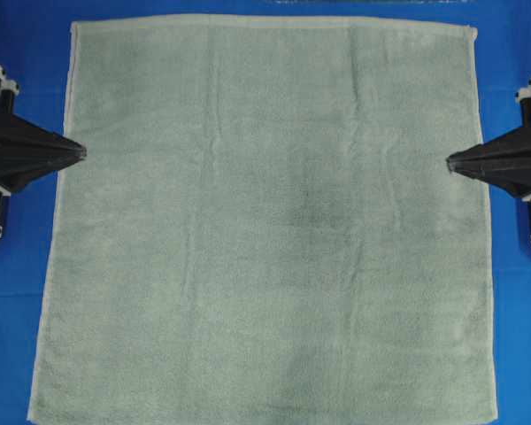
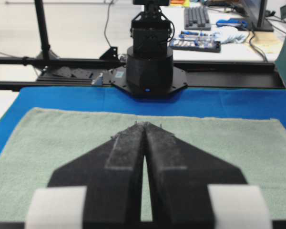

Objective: Fold a bath towel.
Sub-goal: 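Move both grippers to the far towel corners and pinch them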

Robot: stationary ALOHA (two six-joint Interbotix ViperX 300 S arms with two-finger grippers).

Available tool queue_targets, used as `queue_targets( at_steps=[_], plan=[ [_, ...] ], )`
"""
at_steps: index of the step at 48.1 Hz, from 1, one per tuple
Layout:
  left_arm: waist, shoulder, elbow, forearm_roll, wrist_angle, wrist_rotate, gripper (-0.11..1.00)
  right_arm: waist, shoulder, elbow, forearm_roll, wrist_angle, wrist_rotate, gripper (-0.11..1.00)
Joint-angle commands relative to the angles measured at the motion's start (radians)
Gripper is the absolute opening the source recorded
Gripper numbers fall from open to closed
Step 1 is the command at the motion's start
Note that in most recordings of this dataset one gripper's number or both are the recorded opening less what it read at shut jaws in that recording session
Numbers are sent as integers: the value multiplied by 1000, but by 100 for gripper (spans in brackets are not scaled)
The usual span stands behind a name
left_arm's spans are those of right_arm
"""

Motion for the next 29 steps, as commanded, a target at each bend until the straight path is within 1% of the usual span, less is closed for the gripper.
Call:
queue_targets(
  at_steps=[1, 5, 8, 10, 11, 13, 16, 19, 20, 26, 27, 29],
  plan=[
    [-2, 12, -38, -2, 21, -6, 0, -2, 6, -25, 2, 3, 5, 0],
    [9, 14, -74, -2, 83, -6, 0, -18, 6, -63, 2, 100, 8, 0],
    [31, 14, -114, -2, 183, -3, 0, -52, 5, -103, 2, 206, 9, 0],
    [52, 14, -143, -2, 258, 2, 0, -84, 5, -132, 2, 279, 11, 0],
    [67, 14, -156, -2, 298, 5, 0, -114, 6, -153, 2, 337, 11, 0],
    [98, 14, -181, -2, 370, 8, 0, -155, 11, -178, 0, 414, 9, 0],
    [163, 14, -212, 11, 460, 15, 0, -229, 21, -212, -3, 518, -2, 0],
    [222, 14, -222, 20, 497, 37, 0, -304, 41, -242, -14, 604, -8, 0],
    [242, 15, -222, 20, 503, 48, 0, -341, 54, -253, -21, 638, -12, 0],
    [370, 44, -221, 18, 537, 104, 2, -466, 124, -296, -61, 729, -35, 1],
    [388, 55, -222, 17, 541, 112, 4, -486, 138, -304, -67, 739, -41, 1],
    [422, 80, -227, 17, 555, 123, 12, -520, 172, -322, -78, 764, -54, 1]
  ],
)
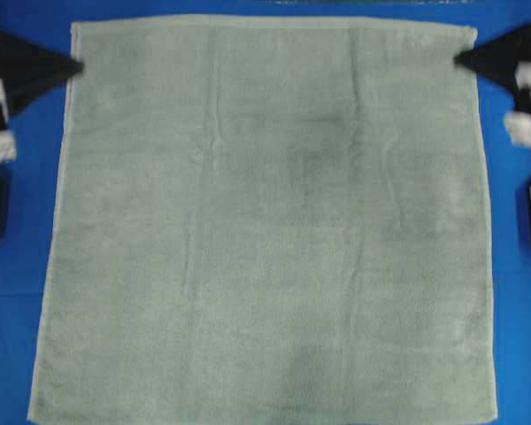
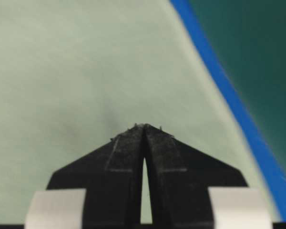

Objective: Fold a bath towel.
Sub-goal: 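Move both grippers to the far towel corners and pinch them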

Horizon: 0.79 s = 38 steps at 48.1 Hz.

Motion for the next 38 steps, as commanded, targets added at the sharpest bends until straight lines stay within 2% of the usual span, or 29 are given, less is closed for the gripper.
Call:
queue_targets(
  at_steps=[1, 4, 10, 11, 13, 17, 22, 29, 38],
  plan=[
    [77, 57, -35, 2, 26, 20, 18, -69, 64, -58, -21, 49, -18, 3],
    [118, 106, -48, 3, 58, 44, 38, -118, 130, -87, -38, 95, -52, 20],
    [198, 235, -98, 3, 143, 117, 74, -202, 261, -152, -40, 190, -147, 57],
    [212, 258, -109, 6, 156, 118, 79, -216, 285, -163, -38, 207, -164, 60],
    [238, 305, -133, 8, 184, 126, 86, -255, 347, -196, -29, 239, -206, 58],
    [282, 410, -187, 17, 233, 147, 86, -307, 448, -259, 2, 287, -278, 49],
    [318, 557, -272, 18, 278, 252, 86, -359, 566, -327, 40, 321, -374, 53],
    [368, 742, -345, 15, 236, 367, 86, -417, 729, -380, 115, 308, -500, 54],
    [437, 942, -387, 14, 161, 433, 86, -465, 881, -382, 153, 204, -592, 54]
  ],
)
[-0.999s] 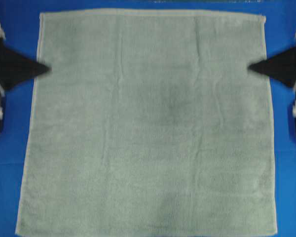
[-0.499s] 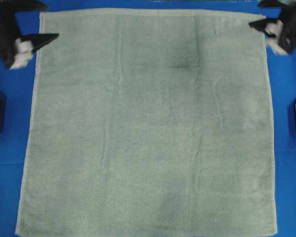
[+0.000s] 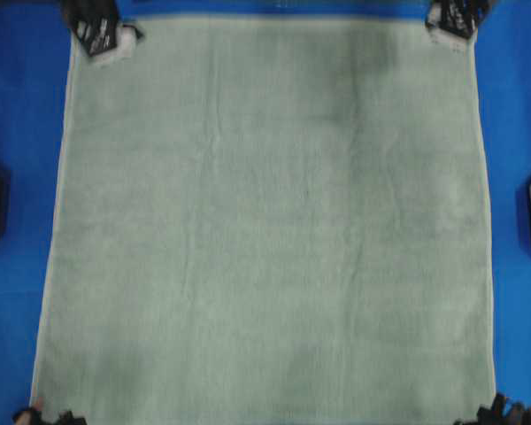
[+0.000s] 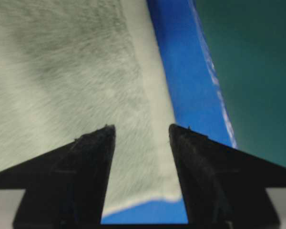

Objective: Fold a bath towel.
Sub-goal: 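Move both grippers to the far towel corners and pinch them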

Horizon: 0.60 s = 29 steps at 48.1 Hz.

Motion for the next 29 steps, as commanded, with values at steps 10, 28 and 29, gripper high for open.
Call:
queue_targets(
  at_steps=[10, 28, 29],
  plan=[
    [78, 193, -57, 0, -110, 98, 86, -34, 149, -8, 18, -121, -46, 54],
    [74, 291, -52, -5, -138, 101, 84, -35, 229, 0, 18, -175, -48, 53],
    [72, 288, -52, -5, -137, 97, 83, -35, 229, 0, 18, -173, -48, 53]
  ],
)
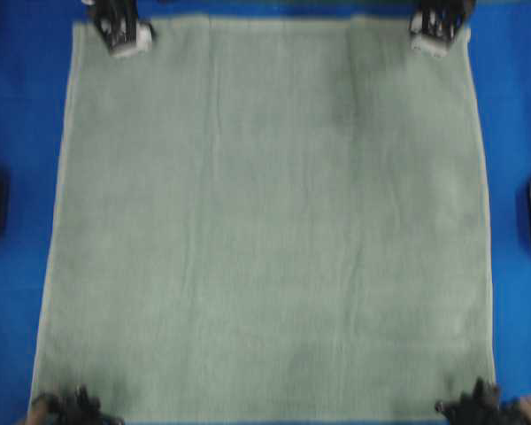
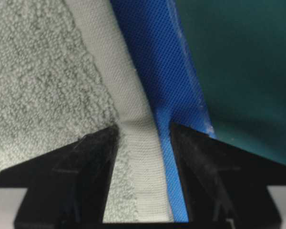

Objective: Fold a bath towel.
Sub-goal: 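Move both grippers to the far towel corners and pinch them, then lift the far edge with both grippers and pull it toward the near edge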

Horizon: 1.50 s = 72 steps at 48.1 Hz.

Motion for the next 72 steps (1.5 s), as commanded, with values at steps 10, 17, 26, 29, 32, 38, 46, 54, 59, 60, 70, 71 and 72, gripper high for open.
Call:
queue_targets(
  at_steps=[10, 17, 26, 29, 32, 38, 46, 54, 59, 60, 70, 71, 72],
  plan=[
    [-26, 12, 34, 2, 55, -31, 33, 2, 32, 18, 2, 21, 3, 16],
    [-31, 5, 54, 2, 67, -41, 3, 6, 26, 25, 3, 18, 6, 8],
    [-31, -37, 41, 2, 130, -44, 3, 8, -37, 28, 3, 37, 31, 7],
    [-31, -78, 26, 2, 190, -43, 4, 9, -83, 28, 3, 55, 44, 8],
    [-31, -121, 8, 2, 245, -43, 4, 11, -135, 29, 3, 71, 61, 7],
    [-31, -215, -37, 2, 347, -43, 3, 14, -250, 34, 3, 95, 89, 7],
    [-48, -299, -43, 2, 387, -44, 3, 34, -336, 61, 3, 129, 110, 7],
    [-83, -313, 8, 0, 388, -81, 3, 74, -365, 107, 3, 135, 158, 8],
    [-133, -337, 57, -2, 394, -156, 3, 120, -388, 147, 3, 147, 209, 7],
    [-147, -345, 69, -2, 396, -173, 3, 133, -396, 158, 3, 153, 222, 8],
    [-426, -443, 235, -21, 400, -368, 3, 425, -554, 357, 5, 178, 500, 8],
    [-462, -453, 249, -25, 396, -391, 3, 465, -577, 377, 3, 175, 538, 8],
    [-499, -462, 261, -25, 391, -422, 3, 509, -597, 396, 3, 172, 580, 7]
  ],
)
